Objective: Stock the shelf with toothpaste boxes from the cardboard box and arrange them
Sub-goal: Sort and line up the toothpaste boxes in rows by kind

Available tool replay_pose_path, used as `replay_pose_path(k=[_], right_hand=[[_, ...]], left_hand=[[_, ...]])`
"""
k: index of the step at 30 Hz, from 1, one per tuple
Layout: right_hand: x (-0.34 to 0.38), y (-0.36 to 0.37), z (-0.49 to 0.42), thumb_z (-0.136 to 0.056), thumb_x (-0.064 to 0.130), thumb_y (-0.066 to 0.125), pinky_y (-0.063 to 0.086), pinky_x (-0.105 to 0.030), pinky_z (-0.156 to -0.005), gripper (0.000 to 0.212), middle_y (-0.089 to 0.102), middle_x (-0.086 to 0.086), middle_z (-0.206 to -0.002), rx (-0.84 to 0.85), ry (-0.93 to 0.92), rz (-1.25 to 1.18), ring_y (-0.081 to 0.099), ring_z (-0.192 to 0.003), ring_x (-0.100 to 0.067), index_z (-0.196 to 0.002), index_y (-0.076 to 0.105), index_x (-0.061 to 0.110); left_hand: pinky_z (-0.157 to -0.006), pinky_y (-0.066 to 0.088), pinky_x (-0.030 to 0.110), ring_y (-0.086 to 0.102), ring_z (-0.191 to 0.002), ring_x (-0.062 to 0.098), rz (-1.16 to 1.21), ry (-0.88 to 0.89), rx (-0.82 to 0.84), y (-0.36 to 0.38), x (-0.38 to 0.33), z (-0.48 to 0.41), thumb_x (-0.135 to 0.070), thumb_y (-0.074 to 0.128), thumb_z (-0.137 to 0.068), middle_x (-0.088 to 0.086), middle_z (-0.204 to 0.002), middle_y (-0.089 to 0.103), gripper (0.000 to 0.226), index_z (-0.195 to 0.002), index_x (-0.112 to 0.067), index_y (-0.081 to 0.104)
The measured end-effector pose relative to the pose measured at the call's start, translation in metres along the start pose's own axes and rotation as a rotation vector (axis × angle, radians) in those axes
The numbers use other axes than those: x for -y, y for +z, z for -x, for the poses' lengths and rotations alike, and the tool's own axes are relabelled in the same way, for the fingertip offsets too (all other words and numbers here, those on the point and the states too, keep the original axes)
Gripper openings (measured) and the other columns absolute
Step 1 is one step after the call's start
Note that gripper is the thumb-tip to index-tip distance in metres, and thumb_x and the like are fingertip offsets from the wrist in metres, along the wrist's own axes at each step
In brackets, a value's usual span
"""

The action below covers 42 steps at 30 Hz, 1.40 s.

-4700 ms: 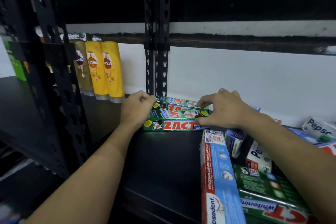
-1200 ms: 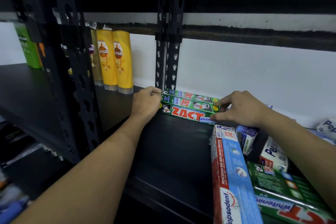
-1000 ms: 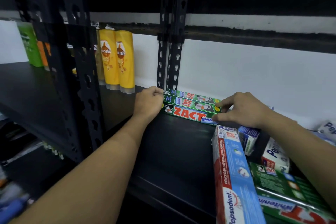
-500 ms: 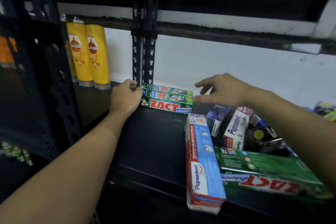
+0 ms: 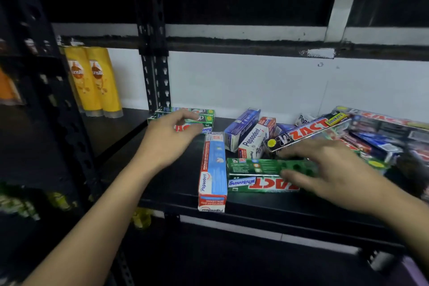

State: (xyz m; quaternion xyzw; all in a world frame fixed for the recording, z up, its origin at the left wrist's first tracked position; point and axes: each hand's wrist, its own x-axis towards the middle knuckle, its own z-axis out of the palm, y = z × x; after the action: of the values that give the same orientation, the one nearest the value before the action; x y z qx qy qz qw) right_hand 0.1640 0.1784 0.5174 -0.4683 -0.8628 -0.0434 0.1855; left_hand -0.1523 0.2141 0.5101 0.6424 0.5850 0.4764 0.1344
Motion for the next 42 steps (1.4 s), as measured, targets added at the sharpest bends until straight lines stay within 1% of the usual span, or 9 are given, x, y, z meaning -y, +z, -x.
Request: replay_pose_path(k=[7, 11, 19, 24, 27, 30, 34, 39, 42], right_hand=[[-0.008, 0.027, 0.028, -0.087, 0.066, 0.044, 0.033, -0.046, -0.107, 0.048, 0.044, 0.017, -0.138, 0.011, 0.094, 0.007, 0.039, -0.129, -0.016, -0.13, 0.044, 0.046], [-0.008, 0.026, 0.031, -0.088, 0.062, 0.051, 0.032, -0.042, -0.103, 0.042, 0.045, 0.017, -0.122, 0.054, 0.11, -0.056, 0.039, -0.116, -0.012, -0.125, 0.038, 0.047], [-0.022, 0.005, 0.04, -0.084, 0.061, 0.053, 0.043, -0.037, -0.094, 0.041, 0.05, 0.017, -0.118, -0.082, 0.117, -0.212, 0.044, -0.113, -0.012, -0.12, 0.047, 0.042], [-0.024, -0.015, 0.028, -0.084, 0.059, 0.055, 0.049, -0.039, -0.09, 0.041, 0.058, 0.014, -0.116, -0.209, 0.126, -0.263, 0.053, -0.113, -0.012, -0.12, 0.051, 0.039], [-0.016, -0.019, 0.015, -0.082, 0.059, 0.056, 0.049, -0.037, -0.087, 0.042, 0.06, 0.019, -0.116, -0.21, 0.09, -0.288, 0.056, -0.107, -0.005, -0.119, 0.053, 0.038], [-0.005, -0.019, -0.001, -0.083, 0.056, 0.059, 0.049, -0.038, -0.086, 0.036, 0.063, 0.021, -0.114, -0.182, 0.059, -0.337, 0.06, -0.098, -0.006, -0.115, 0.054, 0.04], [0.015, -0.015, -0.029, -0.086, 0.051, 0.061, 0.05, -0.03, -0.08, 0.029, 0.064, 0.021, -0.115, -0.137, 0.02, -0.396, 0.063, -0.081, -0.004, -0.113, 0.055, 0.04], [0.049, -0.005, -0.065, -0.084, 0.057, 0.062, 0.05, -0.021, -0.079, 0.032, 0.066, 0.023, -0.109, -0.049, -0.027, -0.516, 0.061, -0.097, 0.005, -0.111, 0.06, 0.04], [0.065, 0.003, -0.078, -0.076, 0.046, 0.077, 0.053, -0.017, -0.069, 0.046, 0.064, 0.022, -0.11, 0.04, -0.04, -0.56, 0.066, -0.087, 0.003, -0.116, 0.055, 0.046]], left_hand=[[-0.092, 0.052, 0.032, 0.068, -0.093, 0.0, 0.101, -0.228, 0.368, 0.023, -0.023, 0.061, -0.06, 0.07, -0.075, -0.021, -0.113, 0.065, 0.051, -0.122, -0.045, 0.055], [-0.074, 0.052, 0.026, 0.07, -0.08, 0.005, 0.064, -0.269, 0.311, 0.032, -0.034, 0.073, -0.043, 0.072, -0.081, -0.023, -0.106, 0.06, 0.063, -0.138, -0.042, 0.044], [-0.075, 0.052, 0.032, 0.064, -0.085, 0.012, 0.118, -0.332, 0.175, 0.057, -0.056, 0.079, -0.034, 0.062, -0.088, -0.01, -0.103, 0.059, 0.039, -0.123, -0.035, 0.044], [-0.089, 0.05, 0.042, 0.061, -0.099, 0.024, 0.119, -0.352, 0.197, 0.079, -0.074, 0.074, -0.042, 0.043, -0.091, -0.003, -0.125, 0.051, 0.039, -0.125, -0.022, 0.043], [-0.078, 0.054, 0.037, 0.067, -0.087, 0.017, 0.266, -0.377, 0.21, 0.076, -0.075, 0.071, -0.036, 0.049, -0.089, 0.004, -0.108, 0.064, 0.035, -0.121, -0.024, 0.044], [-0.067, 0.051, 0.019, 0.068, -0.085, -0.002, 0.424, -0.275, 0.119, 0.061, -0.064, 0.067, -0.024, 0.061, -0.086, -0.011, -0.105, 0.068, 0.058, -0.139, -0.03, 0.037], [-0.08, 0.051, 0.013, 0.062, -0.109, -0.004, 0.495, -0.098, 0.008, 0.025, -0.05, 0.06, -0.011, 0.071, -0.087, -0.014, -0.127, 0.063, 0.069, -0.146, -0.029, 0.041], [-0.089, 0.052, 0.018, 0.066, -0.105, 0.0, 0.508, -0.057, -0.134, -0.021, -0.03, 0.054, -0.014, 0.073, -0.086, -0.01, -0.113, 0.072, 0.058, -0.14, -0.018, 0.053], [-0.096, 0.052, 0.027, 0.066, -0.107, 0.001, 0.485, -0.097, -0.254, -0.041, -0.016, 0.053, -0.026, 0.072, -0.088, -0.011, -0.112, 0.072, 0.051, -0.136, -0.02, 0.058]])
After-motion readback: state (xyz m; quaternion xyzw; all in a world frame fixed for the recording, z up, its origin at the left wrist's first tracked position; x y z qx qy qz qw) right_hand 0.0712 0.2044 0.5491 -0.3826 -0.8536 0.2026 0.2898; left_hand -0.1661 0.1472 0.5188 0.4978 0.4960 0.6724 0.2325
